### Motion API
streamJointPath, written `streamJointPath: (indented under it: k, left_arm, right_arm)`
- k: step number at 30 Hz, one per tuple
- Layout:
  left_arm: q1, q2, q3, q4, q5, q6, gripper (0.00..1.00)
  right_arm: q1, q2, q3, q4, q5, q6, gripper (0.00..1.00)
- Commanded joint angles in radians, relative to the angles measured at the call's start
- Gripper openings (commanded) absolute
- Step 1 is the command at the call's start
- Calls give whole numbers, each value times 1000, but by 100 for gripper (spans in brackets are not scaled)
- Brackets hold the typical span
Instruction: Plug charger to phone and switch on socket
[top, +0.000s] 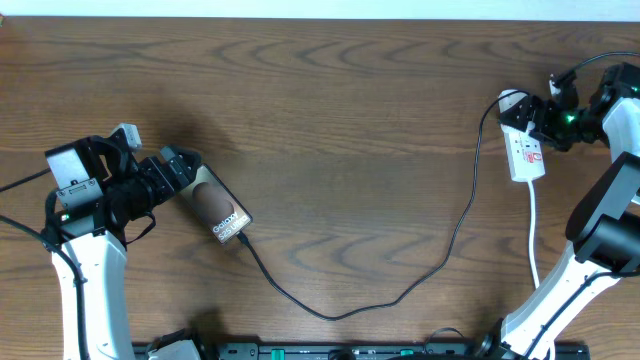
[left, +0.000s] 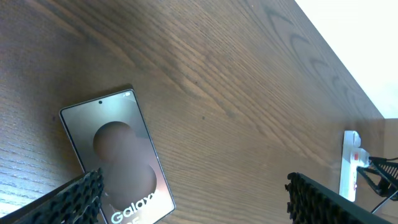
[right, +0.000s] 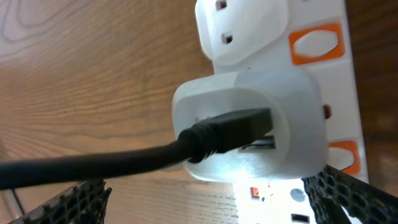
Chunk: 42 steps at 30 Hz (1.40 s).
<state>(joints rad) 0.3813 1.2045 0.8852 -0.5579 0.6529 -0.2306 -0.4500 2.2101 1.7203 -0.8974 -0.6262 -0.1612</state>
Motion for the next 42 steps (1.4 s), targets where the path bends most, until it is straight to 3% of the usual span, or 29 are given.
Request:
streamJointPath:
  k: [1,11,21,42]
  left_arm:
    - [-3,2,3,-3,9,21,92]
    - [-3,2,3,-3,9,21,92]
    - [-3,2,3,-3,9,21,92]
    - [-3,2,3,-6,9,21,92]
  right_arm:
    - [22,18,-1,-14,-84,19,98]
    - [26,18,-2,-10,-61,18,98]
    - [25,18,-2,31,180,38,97]
    - [24,18,22,66,148,60,99]
